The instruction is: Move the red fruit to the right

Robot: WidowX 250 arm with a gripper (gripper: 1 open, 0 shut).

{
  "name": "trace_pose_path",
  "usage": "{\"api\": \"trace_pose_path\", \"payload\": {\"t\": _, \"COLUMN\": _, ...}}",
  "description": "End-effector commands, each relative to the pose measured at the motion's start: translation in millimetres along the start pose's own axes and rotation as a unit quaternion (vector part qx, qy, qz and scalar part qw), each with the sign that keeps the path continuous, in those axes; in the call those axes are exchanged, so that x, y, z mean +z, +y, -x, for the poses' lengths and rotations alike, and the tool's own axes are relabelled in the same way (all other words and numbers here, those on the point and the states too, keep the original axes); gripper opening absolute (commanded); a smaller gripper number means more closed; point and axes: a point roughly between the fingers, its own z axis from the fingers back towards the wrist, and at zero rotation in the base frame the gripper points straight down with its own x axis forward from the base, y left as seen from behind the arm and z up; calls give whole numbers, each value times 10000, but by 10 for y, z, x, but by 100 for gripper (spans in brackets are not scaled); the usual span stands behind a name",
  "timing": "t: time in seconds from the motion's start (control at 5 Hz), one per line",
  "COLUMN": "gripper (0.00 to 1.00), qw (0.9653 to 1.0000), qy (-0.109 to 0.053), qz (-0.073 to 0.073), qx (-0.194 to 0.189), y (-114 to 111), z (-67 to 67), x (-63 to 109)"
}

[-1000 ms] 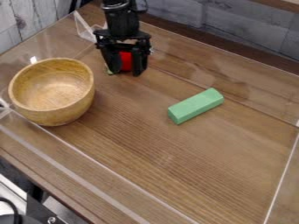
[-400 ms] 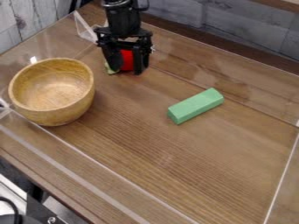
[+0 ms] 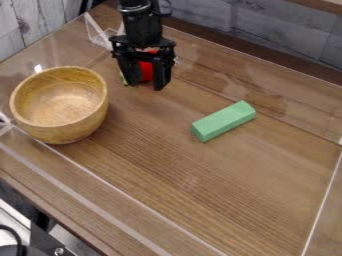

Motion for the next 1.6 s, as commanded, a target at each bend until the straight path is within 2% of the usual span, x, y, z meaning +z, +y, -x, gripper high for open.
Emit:
{"api": "trace_pose_path", "payload": {"t": 0.0, "gripper": 0, "qw": 9988, "qy": -469, "qz": -132, "qx": -65, "y": -24, "z": -138, "x": 321}}
{"api": "trace_pose_path", "payload": {"t": 1.4, "gripper": 0, "qw": 9985, "qy": -482, "qz": -276, "qx": 17, "y": -32, "z": -158, "x": 257}}
